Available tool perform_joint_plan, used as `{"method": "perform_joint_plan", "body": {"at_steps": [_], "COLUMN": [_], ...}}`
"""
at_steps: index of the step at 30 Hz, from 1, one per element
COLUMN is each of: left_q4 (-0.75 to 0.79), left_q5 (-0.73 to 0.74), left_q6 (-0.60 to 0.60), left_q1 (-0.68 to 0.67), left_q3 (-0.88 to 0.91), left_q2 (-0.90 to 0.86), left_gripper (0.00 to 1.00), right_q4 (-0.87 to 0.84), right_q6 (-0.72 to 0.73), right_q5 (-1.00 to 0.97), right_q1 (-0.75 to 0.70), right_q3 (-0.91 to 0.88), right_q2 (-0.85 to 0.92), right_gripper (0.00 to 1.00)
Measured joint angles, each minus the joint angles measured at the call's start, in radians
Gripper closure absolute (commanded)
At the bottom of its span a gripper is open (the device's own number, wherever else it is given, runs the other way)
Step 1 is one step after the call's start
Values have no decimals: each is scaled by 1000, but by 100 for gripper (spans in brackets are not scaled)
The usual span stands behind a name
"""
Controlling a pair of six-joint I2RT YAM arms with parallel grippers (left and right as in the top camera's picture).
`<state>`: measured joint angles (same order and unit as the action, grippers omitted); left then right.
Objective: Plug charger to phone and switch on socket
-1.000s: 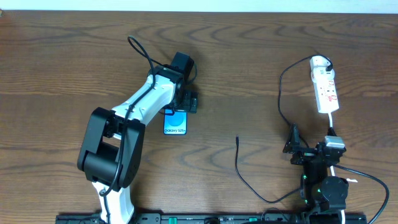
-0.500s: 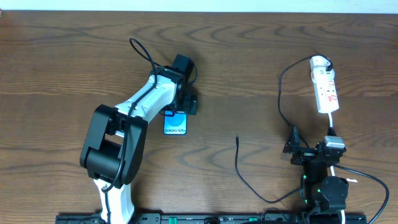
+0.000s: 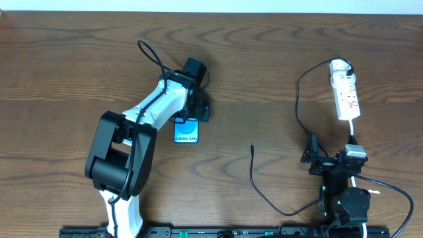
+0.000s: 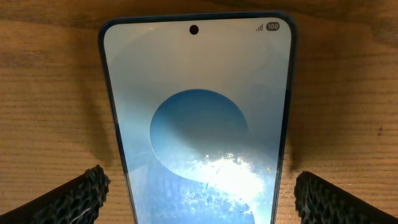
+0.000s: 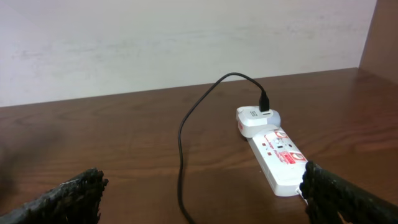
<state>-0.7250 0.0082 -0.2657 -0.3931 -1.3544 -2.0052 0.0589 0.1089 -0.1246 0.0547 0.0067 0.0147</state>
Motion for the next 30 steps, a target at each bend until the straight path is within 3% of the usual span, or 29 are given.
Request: {"method": "perform_joint_plan", "body": {"at_steps": [30], "left_q4": [24], "left_q5": [0], "left_q6": [0], "left_q1": [0], "left_q3": [13], "left_q2": [0], "left_gripper": [2], "right_q4": [0], "right_q6": [0], "right_q5": [0], "right_q1": [0], "right_q3": [0], "right_q2": [0], "right_gripper": [1]}}
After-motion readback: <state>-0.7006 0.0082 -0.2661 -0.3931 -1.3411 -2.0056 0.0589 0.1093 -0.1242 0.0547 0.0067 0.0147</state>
